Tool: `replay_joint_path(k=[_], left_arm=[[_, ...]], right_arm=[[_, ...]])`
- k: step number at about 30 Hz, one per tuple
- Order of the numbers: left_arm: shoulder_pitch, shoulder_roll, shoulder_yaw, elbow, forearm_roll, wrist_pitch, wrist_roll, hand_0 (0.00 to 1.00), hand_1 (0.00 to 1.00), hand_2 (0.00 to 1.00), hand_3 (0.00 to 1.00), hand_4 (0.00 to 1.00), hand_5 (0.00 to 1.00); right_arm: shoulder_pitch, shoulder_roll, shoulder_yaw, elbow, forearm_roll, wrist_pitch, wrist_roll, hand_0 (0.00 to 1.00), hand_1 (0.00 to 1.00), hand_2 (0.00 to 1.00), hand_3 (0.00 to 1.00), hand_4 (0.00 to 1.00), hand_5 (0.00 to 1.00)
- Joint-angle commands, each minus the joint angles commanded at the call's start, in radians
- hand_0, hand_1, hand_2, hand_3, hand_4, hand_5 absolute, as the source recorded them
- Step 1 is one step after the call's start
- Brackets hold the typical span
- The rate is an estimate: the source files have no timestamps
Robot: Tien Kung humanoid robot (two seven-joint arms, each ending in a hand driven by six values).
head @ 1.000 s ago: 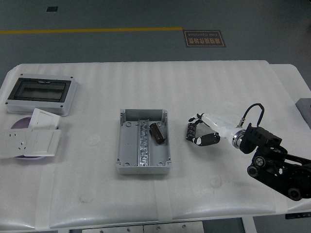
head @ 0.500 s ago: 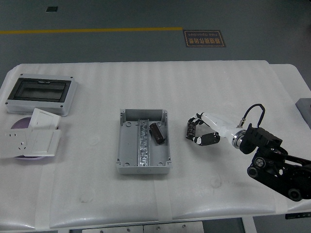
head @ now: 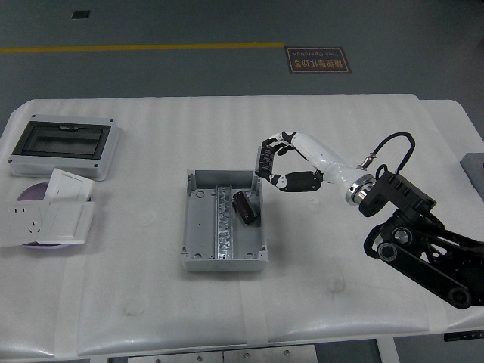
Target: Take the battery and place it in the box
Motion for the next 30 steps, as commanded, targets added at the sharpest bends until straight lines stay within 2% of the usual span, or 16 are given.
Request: replay_joint_path(k=[1, 6, 7, 12, 13, 18, 19, 24, 30], left_arm=[[0.0, 0.0, -0.001, 0.0, 0.001, 0.0, 0.0, 0.653, 0.662, 0.581, 0.622, 0.622, 0.005], [0.003, 0.0, -0.006, 0.0, 0.004, -0.002, 0.003, 0.653, 0.662, 0.581, 0.622, 0.622, 0.005], [0.004, 0.0, -0.007, 0.0, 0.004, -0.002, 0.004, 0.653, 0.662, 0.581, 0.619, 0.624, 0.007], [0.006, 0.0, -0.01, 0.0, 0.006, -0.004, 0.007, 0.653, 0.662, 0.581, 0.619, 0.624, 0.007], [0.006, 0.0, -0.01, 0.0, 0.006, -0.004, 0.007, 0.653, 0.662, 0.581, 0.621, 0.624, 0.008], [0.006, -0.001, -0.007, -0.001, 0.003, -0.005, 0.008, 0.653, 0.662, 0.581, 0.621, 0.624, 0.008], [0.006, -0.001, -0.007, -0.001, 0.002, -0.005, 0.008, 0.653, 0.662, 0.581, 0.62, 0.625, 0.008], [0.004, -0.001, -0.004, -0.001, 0.0, -0.004, 0.007, 0.653, 0.662, 0.581, 0.62, 0.625, 0.008], [0.006, -0.003, 0.001, -0.001, -0.006, -0.004, 0.007, 0.654, 0.662, 0.581, 0.619, 0.627, 0.009]], right_arm=[[-0.001, 0.013, -0.008, -0.003, 0.007, -0.004, 0.002, 0.795, 0.694, 0.612, 0.68, 0.481, 0.153], [-0.002, 0.07, -0.049, -0.024, 0.07, -0.023, 0.037, 0.795, 0.694, 0.612, 0.68, 0.481, 0.153], [-0.001, 0.075, -0.056, -0.027, 0.081, -0.025, 0.043, 0.935, 0.816, 0.792, 0.89, 0.653, 0.313], [0.0, 0.084, -0.086, -0.048, 0.116, -0.029, 0.063, 0.935, 0.816, 0.792, 0.89, 0.653, 0.313], [-0.001, 0.085, -0.088, -0.051, 0.118, -0.029, 0.064, 0.998, 0.913, 0.878, 0.984, 0.93, 0.817], [-0.009, 0.088, -0.091, -0.068, 0.114, -0.022, 0.064, 0.998, 0.913, 0.878, 0.984, 0.93, 0.817], [-0.01, 0.088, -0.091, -0.071, 0.113, -0.02, 0.064, 0.998, 0.963, 0.925, 0.998, 0.998, 0.998], [-0.024, 0.079, -0.063, -0.067, 0.1, -0.017, 0.06, 0.998, 0.963, 0.925, 0.998, 0.998, 0.998], [-0.072, 0.036, 0.06, -0.054, 0.074, -0.032, 0.064, 0.998, 0.971, 0.931, 0.998, 0.998, 0.998]])
